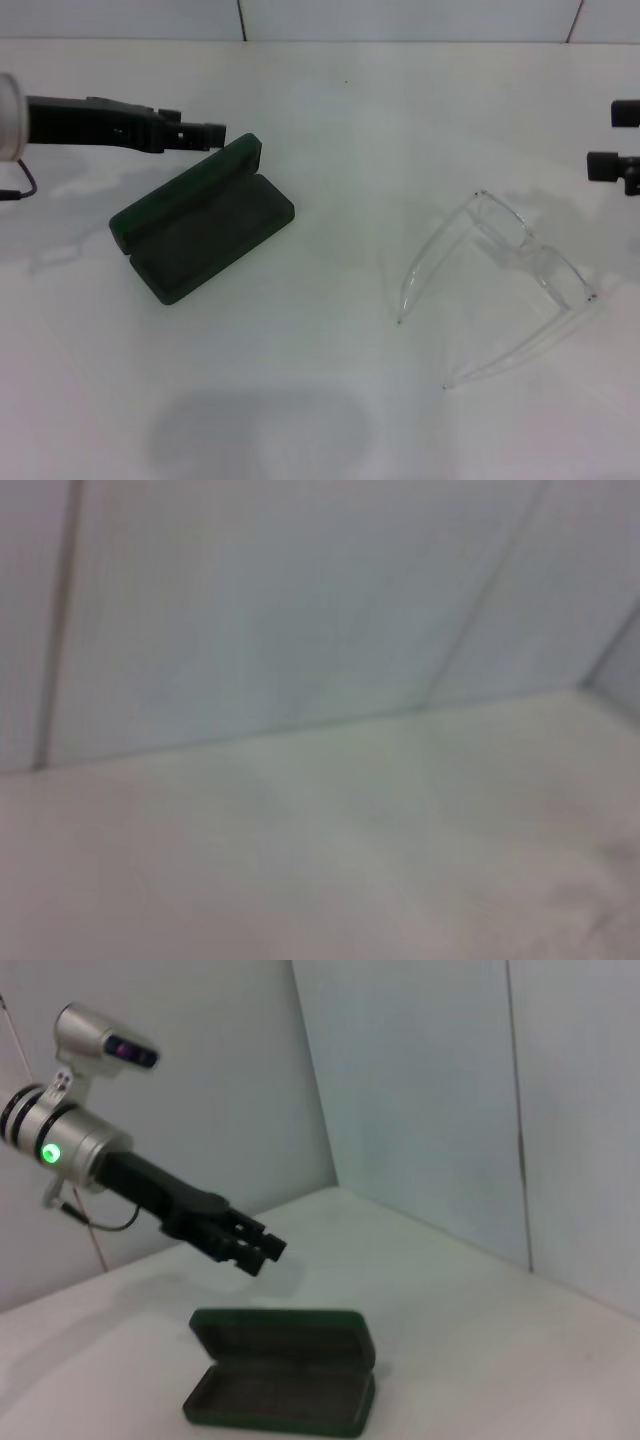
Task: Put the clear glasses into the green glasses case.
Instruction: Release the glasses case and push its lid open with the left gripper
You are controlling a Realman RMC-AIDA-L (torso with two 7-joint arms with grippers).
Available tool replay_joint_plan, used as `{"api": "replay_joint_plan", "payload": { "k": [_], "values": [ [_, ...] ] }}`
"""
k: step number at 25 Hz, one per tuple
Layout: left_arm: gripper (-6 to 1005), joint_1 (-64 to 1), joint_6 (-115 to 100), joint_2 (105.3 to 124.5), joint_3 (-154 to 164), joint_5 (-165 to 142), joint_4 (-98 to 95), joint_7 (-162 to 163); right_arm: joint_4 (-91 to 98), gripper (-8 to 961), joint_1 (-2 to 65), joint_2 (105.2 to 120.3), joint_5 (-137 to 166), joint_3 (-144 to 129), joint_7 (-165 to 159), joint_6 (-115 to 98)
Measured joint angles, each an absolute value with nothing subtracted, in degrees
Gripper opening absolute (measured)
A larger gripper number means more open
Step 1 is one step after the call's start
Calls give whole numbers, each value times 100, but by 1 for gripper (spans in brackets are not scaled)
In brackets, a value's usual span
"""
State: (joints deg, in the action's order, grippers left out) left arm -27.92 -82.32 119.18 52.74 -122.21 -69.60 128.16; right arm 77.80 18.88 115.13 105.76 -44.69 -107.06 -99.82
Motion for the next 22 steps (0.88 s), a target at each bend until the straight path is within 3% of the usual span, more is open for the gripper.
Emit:
{"api": "replay_joint_plan", "payload": {
  "k": [4, 22],
  "values": [
    [787, -3186, -8015, 11949, 5657, -13556, -6945, 13349, 7807, 831, 1874, 11529, 10621, -4510, -10763, -10051],
    [642, -3188, -7602, 11961, 6603, -13988, -6677, 13456, 7799, 822, 1793, 11540, 10557, -4488, -10731, -10222]
  ]
}}
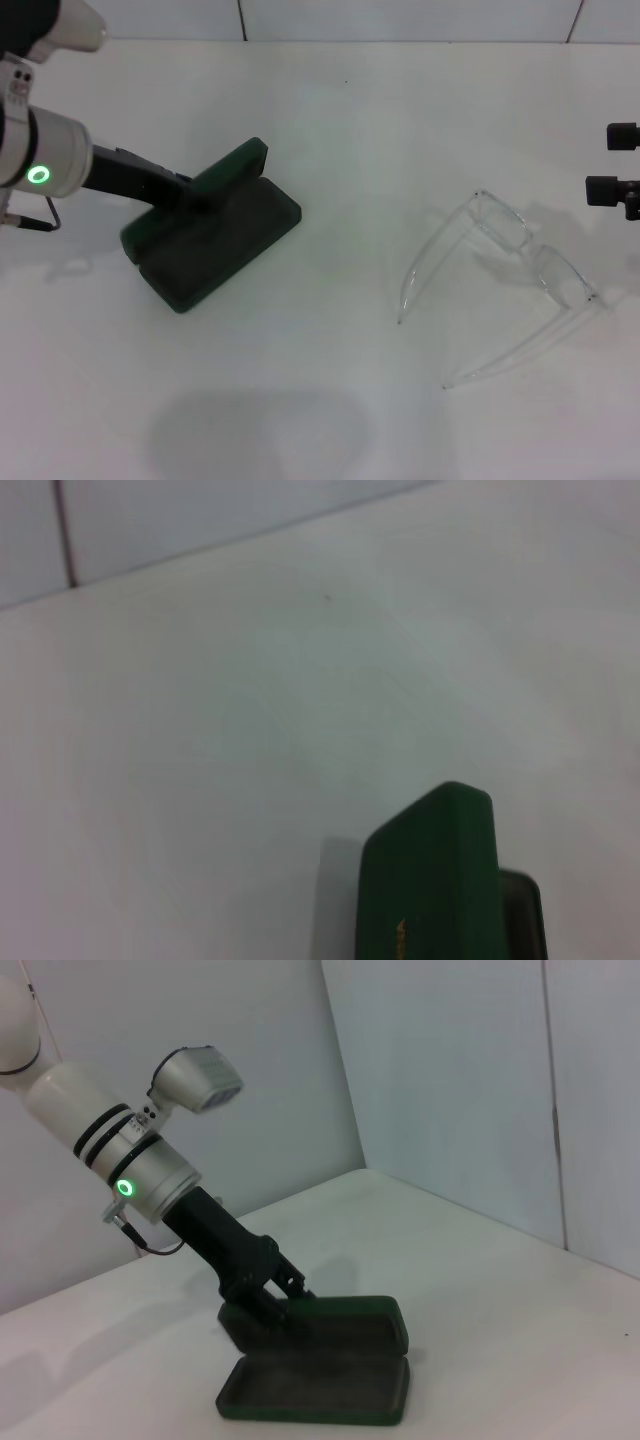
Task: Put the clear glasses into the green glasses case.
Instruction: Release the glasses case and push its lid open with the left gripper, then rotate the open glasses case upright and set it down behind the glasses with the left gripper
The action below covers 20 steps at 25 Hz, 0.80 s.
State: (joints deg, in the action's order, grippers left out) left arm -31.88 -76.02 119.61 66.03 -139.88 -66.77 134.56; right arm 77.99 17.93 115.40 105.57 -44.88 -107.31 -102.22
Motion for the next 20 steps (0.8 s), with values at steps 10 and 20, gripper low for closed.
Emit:
{"api": "replay_joint_plan", "payload": {
  "k": [10, 20],
  "values": [
    [340, -3210, -7644, 11952, 7112, -14081, -6935, 13299, 7750, 816, 1801, 11539, 10591, -4458, -10723, -10144],
    [191, -2824, -7829, 11965, 8050, -14561, -8419, 13407, 7742, 811, 2257, 11492, 11625, -4501, -11424, -9734]
  ]
}}
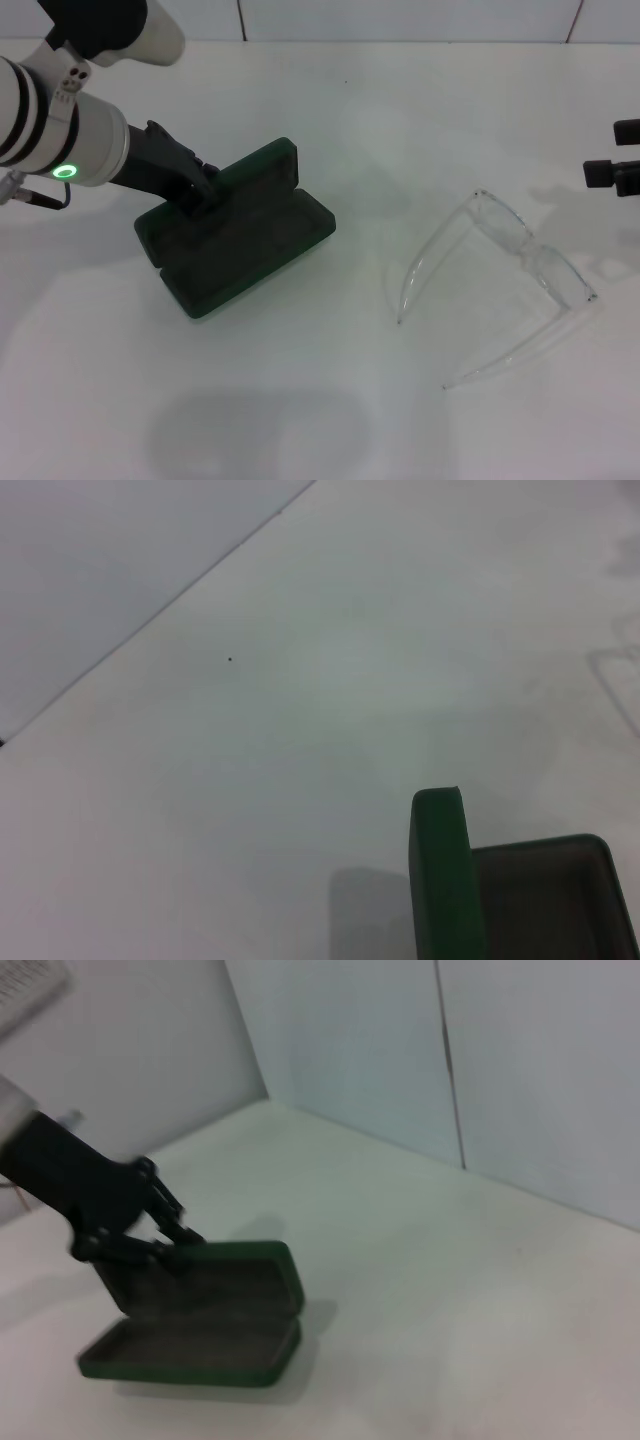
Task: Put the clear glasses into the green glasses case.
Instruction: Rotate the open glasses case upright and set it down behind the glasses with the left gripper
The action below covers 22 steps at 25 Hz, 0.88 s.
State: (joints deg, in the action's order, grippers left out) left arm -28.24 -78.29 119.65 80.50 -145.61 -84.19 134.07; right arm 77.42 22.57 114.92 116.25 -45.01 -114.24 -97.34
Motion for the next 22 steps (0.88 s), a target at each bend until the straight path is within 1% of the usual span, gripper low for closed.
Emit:
{"api": "replay_joint_plan", "payload": {
  "k": [5, 8, 13, 15, 19, 22],
  "values": [
    [191, -2777, -7936, 11962, 8185, -14602, -8604, 13402, 7855, 808, 2471, 11515, 11793, -4512, -11611, -9715],
    [191, -2729, -7980, 11961, 8416, -14709, -8864, 13411, 7859, 807, 2634, 11480, 11913, -4523, -11912, -9725],
    [192, -2495, -7985, 11967, 8952, -14977, -9589, 13410, 7879, 804, 3144, 11453, 12798, -4633, -12634, -9776],
    [192, -2415, -7956, 11968, 9099, -14992, -9787, 13366, 7848, 803, 3364, 11400, 13176, -4759, -12896, -9831],
    [192, -2380, -7924, 11973, 9324, -14977, -9899, 13299, 7489, 801, 3931, 11241, 13837, -5024, -13388, -10185],
    [191, -2391, -7898, 11978, 9522, -14974, -9909, 13291, 7109, 799, 4196, 11249, 14175, -5048, -13461, -10393]
  ]
}}
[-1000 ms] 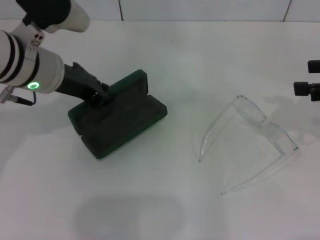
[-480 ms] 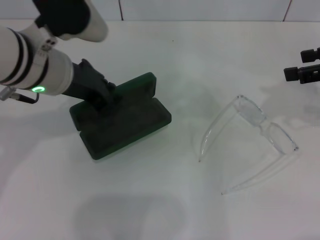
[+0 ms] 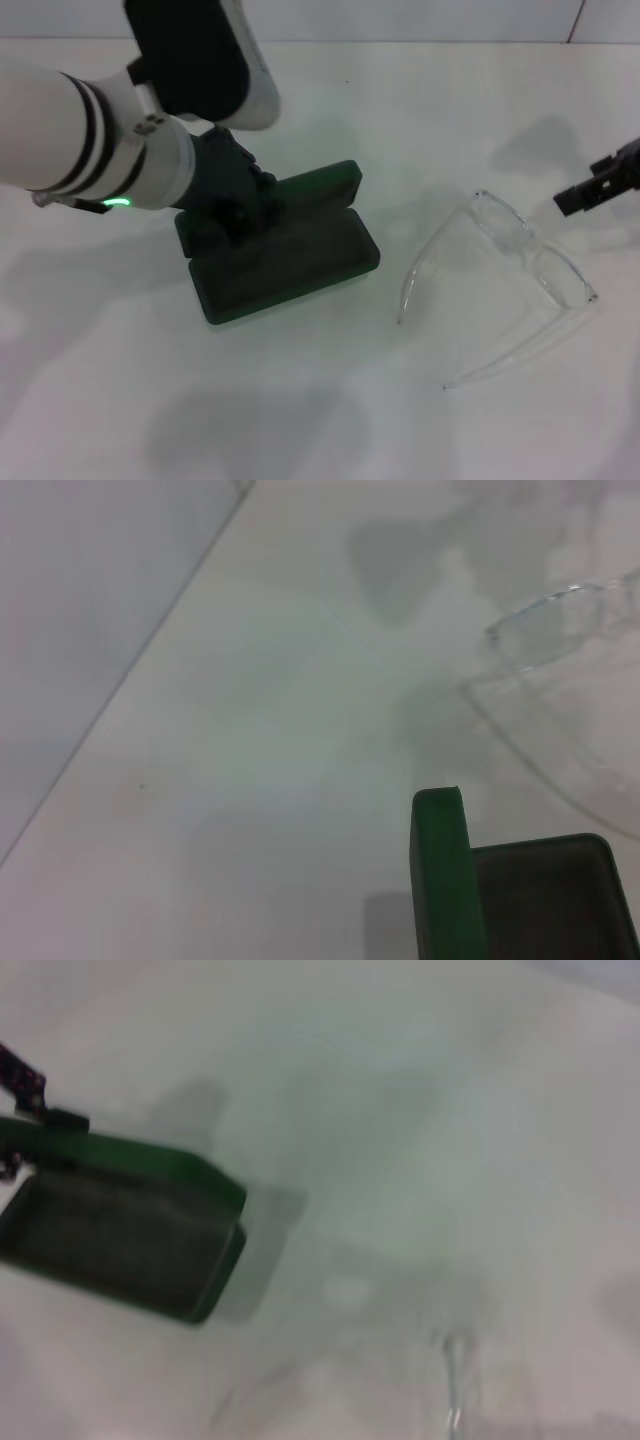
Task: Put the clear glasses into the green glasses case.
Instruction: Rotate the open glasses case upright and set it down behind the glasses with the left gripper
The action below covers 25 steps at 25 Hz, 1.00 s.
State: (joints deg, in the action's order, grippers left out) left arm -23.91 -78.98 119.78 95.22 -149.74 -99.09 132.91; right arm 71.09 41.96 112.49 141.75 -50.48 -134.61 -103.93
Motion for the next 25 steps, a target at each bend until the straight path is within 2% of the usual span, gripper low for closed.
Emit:
{"api": "replay_joint_plan", "payload": {
  "k": [8, 19, 25],
  "values": [
    [193, -2295, -7789, 11979, 9763, -14978, -9915, 13291, 6731, 795, 4279, 11461, 14918, -5284, -13473, -10223],
    [196, -2181, -7701, 11979, 9783, -14993, -9929, 13282, 6128, 750, 4372, 11528, 14940, -5896, -13443, -9285],
    [198, -2094, -7644, 11979, 9782, -15005, -9964, 13274, 6004, 652, 4421, 11546, 14901, -6006, -13431, -9141]
  ]
}}
